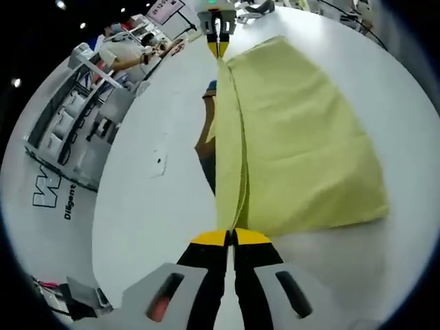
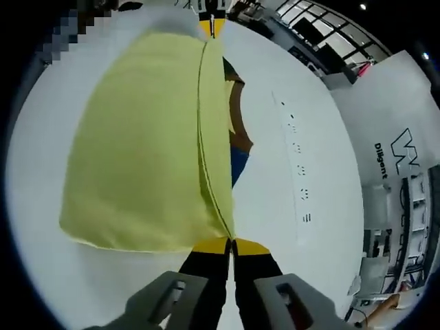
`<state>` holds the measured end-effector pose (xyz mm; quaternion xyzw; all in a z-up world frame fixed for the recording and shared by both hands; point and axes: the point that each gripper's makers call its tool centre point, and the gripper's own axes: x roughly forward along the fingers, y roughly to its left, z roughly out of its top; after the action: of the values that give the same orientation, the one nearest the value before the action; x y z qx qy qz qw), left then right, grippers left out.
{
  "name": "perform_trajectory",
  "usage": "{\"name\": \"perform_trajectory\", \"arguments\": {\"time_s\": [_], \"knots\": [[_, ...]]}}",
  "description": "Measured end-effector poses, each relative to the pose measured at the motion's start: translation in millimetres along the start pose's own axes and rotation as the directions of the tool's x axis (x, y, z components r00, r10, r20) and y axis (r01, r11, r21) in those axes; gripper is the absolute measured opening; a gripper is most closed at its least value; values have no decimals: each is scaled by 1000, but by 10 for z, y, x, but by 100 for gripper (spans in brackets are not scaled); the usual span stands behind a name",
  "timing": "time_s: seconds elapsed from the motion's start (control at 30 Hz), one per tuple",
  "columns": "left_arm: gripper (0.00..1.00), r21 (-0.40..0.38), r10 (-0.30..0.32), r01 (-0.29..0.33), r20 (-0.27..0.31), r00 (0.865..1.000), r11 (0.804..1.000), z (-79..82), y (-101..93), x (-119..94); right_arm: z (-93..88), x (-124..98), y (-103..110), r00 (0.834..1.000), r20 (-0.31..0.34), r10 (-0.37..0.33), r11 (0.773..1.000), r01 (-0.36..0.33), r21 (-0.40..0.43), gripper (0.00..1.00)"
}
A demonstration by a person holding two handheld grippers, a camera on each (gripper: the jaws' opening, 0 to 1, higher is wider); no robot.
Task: Fold the garment on the visible template until the final outline fits inside the template.
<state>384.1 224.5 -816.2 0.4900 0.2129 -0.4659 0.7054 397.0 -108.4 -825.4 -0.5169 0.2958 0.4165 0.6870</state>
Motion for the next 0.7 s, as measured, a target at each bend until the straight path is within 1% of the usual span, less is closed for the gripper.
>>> {"name": "perform_trajectory", "arguments": {"time_s": [0.07, 0.1, 0.13, 0.17, 0.2, 0.23, 0.27, 0.3, 0.33, 0.4, 0.43, 0.53, 0.57, 0.63, 0.67, 0.7], "knots": [[4, -51, 12, -11, 9, 1000, 999, -11, 38, -9, -34, 14, -21, 1000, 17, -7, 999, 7, 33, 0], [4, -81, 18, -17, 13, 1000, 997, -18, 57, -14, -16, 2, -22, 1000, 26, -14, 998, 12, 69, 0], [4, -132, 25, -22, 21, 999, 991, -23, 85, -19, -14, -1, -29, 999, 33, -18, 996, 15, 93, 0], [4, -162, 43, -39, 25, 999, 986, -30, 124, -27, -8, -9, -39, 999, 36, -23, 994, 19, 106, 0], [4, -179, 102, -97, 19, 995, 979, -51, 232, -51, -8, -12, -52, 999, 40, -31, 991, 26, 128, 0], [4, -242, 110, -101, 23, 994, 965, -59, 248, -48, -2, -12, -64, 998, 45, -41, 988, 34, 152, 0], [4, -302, 112, -99, 28, 993, 948, -60, 252, -37, -4, -12, -76, 998, 45, -50, 987, 42, 154, 0], [4, -320, 129, -116, 21, 991, 940, -79, 291, -31, -9, -9, -90, 997, 42, -59, 985, 51, 163, 0], [4, -299, 131, -121, 14, 991, 947, -91, 311, -18, -5, -3, -95, 997, 43, -61, 981, 52, 184, 0], [4, -336, 115, -108, 0, 993, 936, -109, 288, 16, 5, 6, -102, 997, 37, -64, 979, 55, 195, 0], [4, -335, 117, -113, -8, 993, 935, -118, 297, 37, 12, 21, -108, 997, 33, -64, 978, 56, 203, 0], [4, -432, 123, -128, -39, 992, 893, -167, 307, 78, -1, 56, -106, 998, 15, -65, 971, 59, 232, 0], [4, -466, 126, -131, -42, 991, 875, -173, 316, 91, -5, 70, -106, 998, 9, -64, 967, 60, 247, 0], [4, -592, 162, -156, -43, 986, 790, -192, 371, 107, -33, 110, -94, 998, -21, -60, 967, 64, 248, 0], [4, -608, 164, -160, -50, 985, 778, -206, 373, 111, -30, 113, -96, 998, -21, -61, 966, 64, 251, 0], [4, -631, 155, -167, -73, 985, 758, -247, 356, 128, -35, 129, -126, 997, -33, -72, 961, 78, 267, 0]]}}
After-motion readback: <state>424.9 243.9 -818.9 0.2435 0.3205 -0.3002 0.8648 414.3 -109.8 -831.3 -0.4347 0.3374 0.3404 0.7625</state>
